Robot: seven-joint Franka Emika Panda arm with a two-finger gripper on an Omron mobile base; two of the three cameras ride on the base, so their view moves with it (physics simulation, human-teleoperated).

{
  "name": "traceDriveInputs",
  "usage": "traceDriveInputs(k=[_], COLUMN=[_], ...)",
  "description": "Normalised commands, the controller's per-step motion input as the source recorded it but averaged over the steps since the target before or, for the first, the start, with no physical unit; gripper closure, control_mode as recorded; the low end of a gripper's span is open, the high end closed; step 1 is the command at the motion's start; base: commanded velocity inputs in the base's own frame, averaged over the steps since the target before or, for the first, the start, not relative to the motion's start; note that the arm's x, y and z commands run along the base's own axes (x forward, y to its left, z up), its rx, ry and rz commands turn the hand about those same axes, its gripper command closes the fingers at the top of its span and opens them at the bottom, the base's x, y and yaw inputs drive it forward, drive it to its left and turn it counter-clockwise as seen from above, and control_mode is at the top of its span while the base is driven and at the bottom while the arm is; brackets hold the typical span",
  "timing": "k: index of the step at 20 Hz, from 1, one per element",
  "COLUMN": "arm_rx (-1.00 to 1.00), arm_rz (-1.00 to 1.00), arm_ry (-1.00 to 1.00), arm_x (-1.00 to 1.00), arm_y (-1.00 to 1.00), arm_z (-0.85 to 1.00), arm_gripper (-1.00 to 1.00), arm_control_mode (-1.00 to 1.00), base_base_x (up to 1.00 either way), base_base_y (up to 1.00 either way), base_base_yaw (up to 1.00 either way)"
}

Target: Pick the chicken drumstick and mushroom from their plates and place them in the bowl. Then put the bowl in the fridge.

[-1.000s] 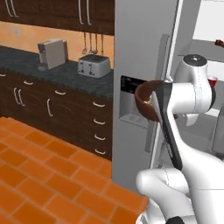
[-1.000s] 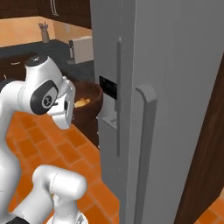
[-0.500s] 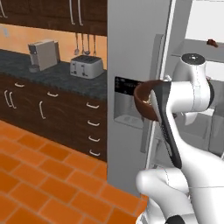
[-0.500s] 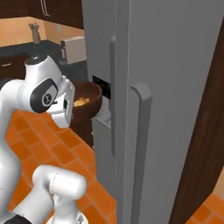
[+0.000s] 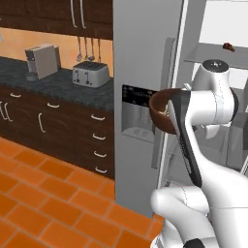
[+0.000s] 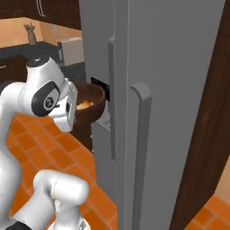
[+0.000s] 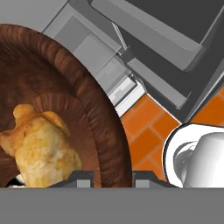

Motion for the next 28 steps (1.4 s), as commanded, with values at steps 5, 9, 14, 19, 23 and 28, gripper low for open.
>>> traceDriveInputs(k=[5, 9, 14, 19, 23, 28], arm_rx=[0.0, 0.0, 0.0, 0.0, 0.0, 0.0], arm_rz=[0.0, 0.0, 0.0, 0.0, 0.0, 0.0], arm_ry=[0.0, 0.0, 0.0, 0.0, 0.0, 0.0], arm_x=[0.0, 0.0, 0.0, 0.0, 0.0, 0.0], arm_y=[0.0, 0.0, 0.0, 0.0, 0.0, 0.0], arm_z=[0.0, 0.0, 0.0, 0.0, 0.0, 0.0], arm_gripper=[1.0, 1.0, 1.0, 1.0, 1.0, 1.0], arm_control_mode=[1.0, 1.0, 1.0, 1.0, 1.0, 1.0], base_base_x=[0.6, 0.42, 0.26, 0.76, 0.04, 0.34], base_base_y=[-0.11, -0.28, 0.0, -0.18, -0.28, 0.67], base_base_yaw=[-0.06, 0.12, 0.58, 0.06, 0.04, -0.59])
